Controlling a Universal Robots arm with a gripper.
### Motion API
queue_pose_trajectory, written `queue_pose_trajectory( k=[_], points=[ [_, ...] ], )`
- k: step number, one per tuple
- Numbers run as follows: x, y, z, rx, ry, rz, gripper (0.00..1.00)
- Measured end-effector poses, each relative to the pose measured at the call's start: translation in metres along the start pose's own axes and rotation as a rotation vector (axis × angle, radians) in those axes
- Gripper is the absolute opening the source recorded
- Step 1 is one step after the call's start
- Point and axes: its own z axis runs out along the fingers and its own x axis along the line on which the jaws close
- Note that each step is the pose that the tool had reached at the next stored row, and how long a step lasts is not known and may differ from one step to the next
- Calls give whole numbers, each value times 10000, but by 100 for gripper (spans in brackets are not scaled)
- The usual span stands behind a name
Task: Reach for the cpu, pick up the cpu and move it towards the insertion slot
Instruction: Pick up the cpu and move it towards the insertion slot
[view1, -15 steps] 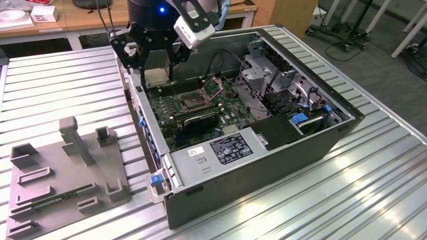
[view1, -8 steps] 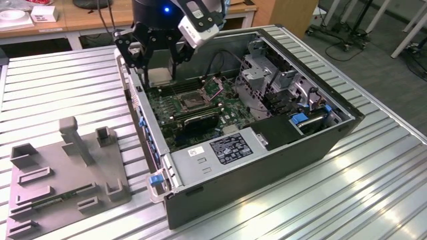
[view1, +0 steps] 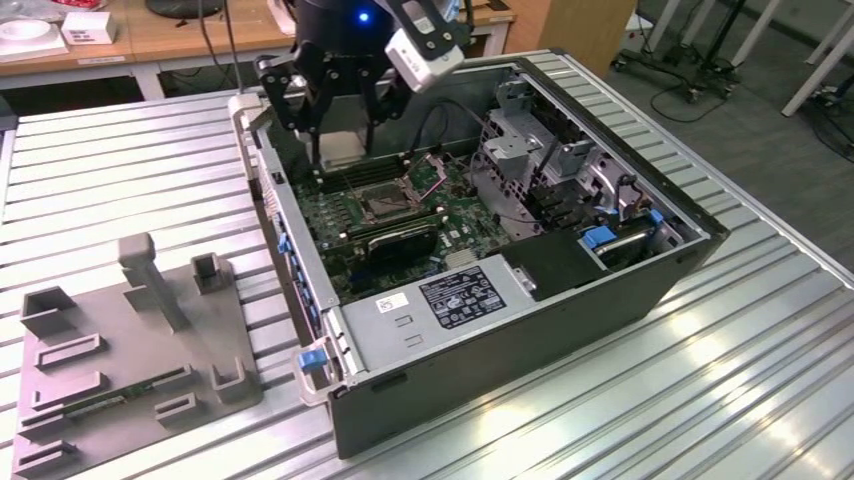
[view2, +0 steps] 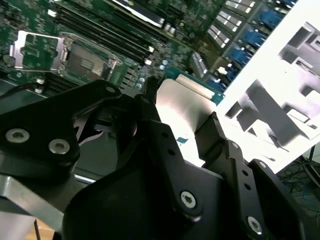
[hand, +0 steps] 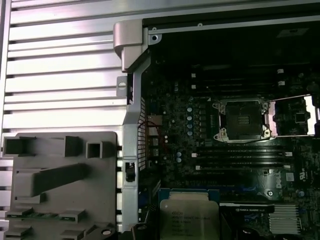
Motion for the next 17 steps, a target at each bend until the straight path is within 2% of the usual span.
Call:
queue_pose_trajectory(
  k=[10, 17],
  points=[
    [-259, 48, 5, 2, 1, -1, 55],
    [-400, 146, 16, 2, 1, 0, 55]
  ],
)
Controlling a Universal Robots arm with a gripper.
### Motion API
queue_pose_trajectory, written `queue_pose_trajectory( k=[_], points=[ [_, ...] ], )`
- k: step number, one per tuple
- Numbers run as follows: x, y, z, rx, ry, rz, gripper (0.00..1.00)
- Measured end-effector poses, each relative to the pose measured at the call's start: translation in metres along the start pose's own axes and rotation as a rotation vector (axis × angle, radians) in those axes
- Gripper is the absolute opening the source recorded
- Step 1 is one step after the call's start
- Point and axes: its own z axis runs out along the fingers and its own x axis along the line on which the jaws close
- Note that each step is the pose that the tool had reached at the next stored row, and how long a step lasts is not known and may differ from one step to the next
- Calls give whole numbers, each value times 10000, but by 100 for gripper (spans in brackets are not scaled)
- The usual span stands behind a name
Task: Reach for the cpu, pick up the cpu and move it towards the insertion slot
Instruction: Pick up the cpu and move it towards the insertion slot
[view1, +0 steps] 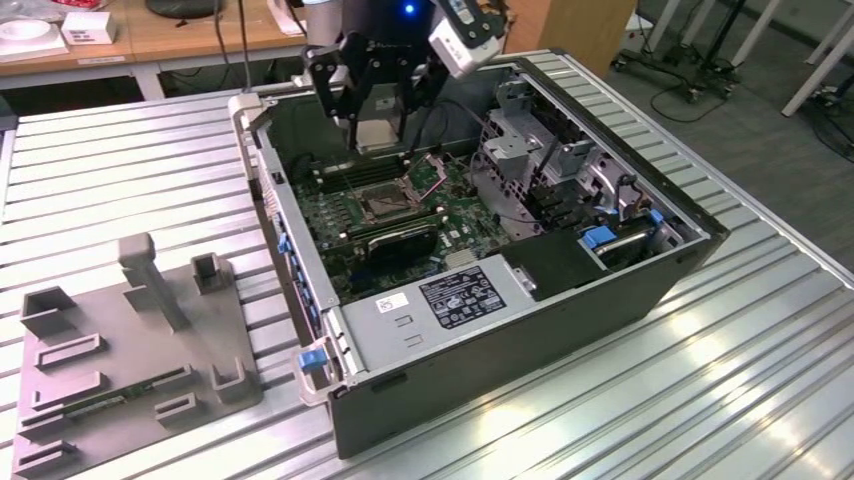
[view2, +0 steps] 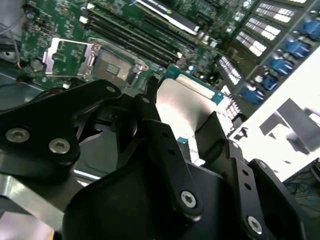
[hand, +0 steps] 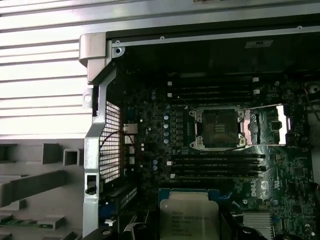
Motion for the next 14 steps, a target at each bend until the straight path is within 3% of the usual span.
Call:
queue_pose_trajectory(
  k=[9, 14],
  points=[
    [-102, 155, 18, -1, -1, -1, 55],
    [-115, 194, 22, -8, 0, -2, 55]
  ],
)
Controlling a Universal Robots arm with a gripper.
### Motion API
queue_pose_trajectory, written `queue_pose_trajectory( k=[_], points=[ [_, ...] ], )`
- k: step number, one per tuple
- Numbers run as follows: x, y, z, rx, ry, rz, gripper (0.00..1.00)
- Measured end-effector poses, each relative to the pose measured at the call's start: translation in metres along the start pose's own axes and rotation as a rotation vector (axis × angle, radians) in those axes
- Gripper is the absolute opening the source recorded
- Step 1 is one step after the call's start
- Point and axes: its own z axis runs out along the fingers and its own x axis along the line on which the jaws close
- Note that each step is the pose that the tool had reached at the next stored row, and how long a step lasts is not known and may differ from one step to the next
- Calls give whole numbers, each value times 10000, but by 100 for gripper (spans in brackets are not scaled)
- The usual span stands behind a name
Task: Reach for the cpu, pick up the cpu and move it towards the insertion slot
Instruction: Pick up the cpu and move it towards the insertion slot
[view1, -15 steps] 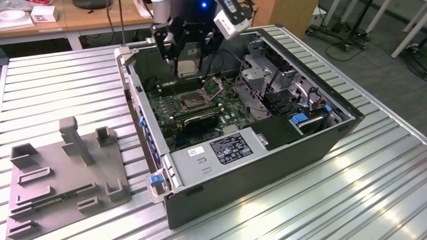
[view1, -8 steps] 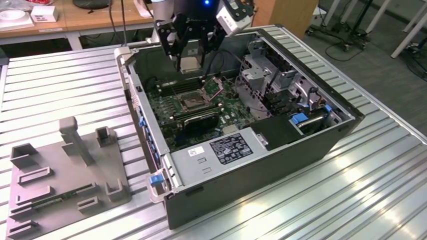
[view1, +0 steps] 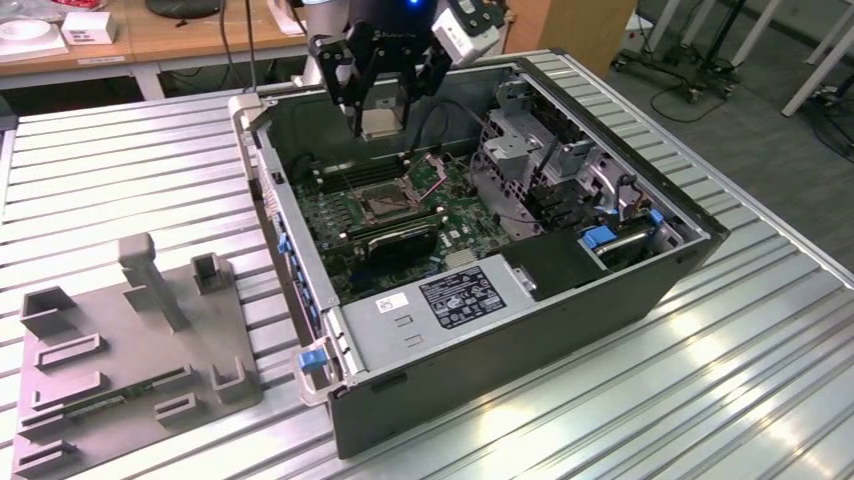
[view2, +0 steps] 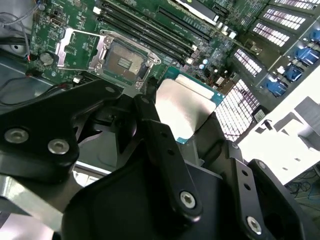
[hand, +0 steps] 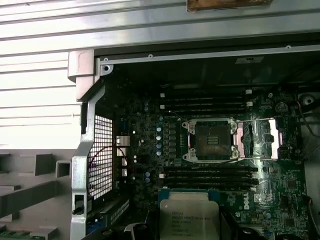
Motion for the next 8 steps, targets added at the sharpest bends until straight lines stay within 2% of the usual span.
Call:
queue_pose_trajectory(
  k=[2, 4, 5, 7, 8],
  points=[
    [3, 0, 0, -2, -7, 1, 55],
    [11, 0, 0, -2, -55, -4, 55],
    [11, 0, 0, -5, -169, -14, 55],
    [13, 0, 1, -18, -516, -43, 55],
    [13, 1, 1, -19, -603, -50, 55]
  ],
)
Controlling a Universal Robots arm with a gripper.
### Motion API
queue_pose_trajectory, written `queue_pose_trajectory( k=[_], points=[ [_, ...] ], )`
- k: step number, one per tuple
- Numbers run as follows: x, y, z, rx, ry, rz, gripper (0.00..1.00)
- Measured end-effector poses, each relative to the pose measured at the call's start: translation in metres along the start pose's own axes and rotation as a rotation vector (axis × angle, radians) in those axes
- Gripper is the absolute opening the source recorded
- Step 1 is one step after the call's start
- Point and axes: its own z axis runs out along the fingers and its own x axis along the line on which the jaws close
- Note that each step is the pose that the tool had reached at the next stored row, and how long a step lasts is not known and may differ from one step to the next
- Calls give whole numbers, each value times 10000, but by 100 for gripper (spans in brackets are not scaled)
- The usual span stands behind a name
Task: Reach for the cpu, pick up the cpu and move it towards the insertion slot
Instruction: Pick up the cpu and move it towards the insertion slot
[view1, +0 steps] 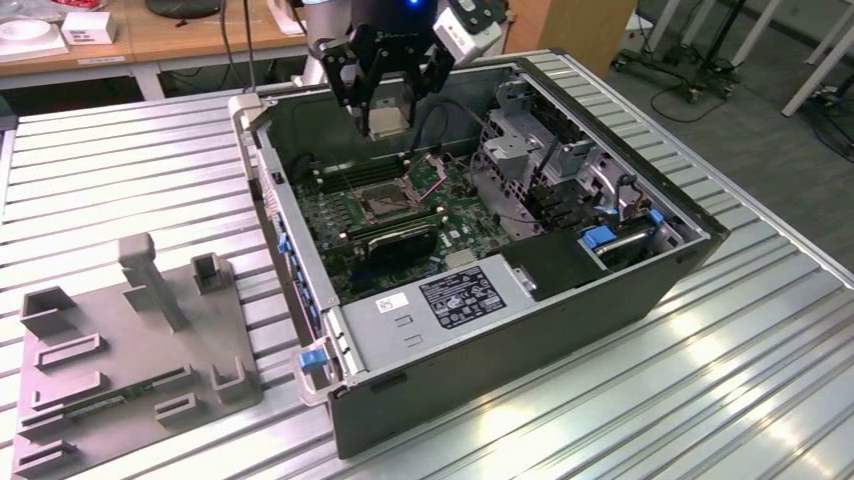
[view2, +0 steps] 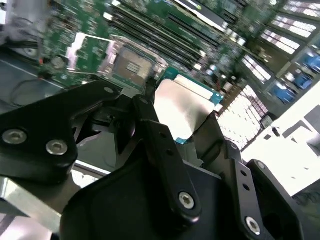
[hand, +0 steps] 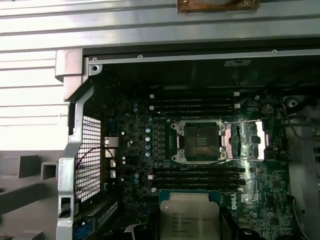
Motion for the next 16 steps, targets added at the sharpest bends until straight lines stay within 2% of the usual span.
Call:
queue_pose_trajectory(
  k=[1, 7, 11, 16],
  points=[
    [-1, 0, 1, -2, -29, -3, 55],
    [0, 0, 1, -3, -39, -4, 55],
    [-6, 0, 8, -5, -13, -2, 55],
    [-96, 2, 22, -5, -12, -1, 55]
  ],
)
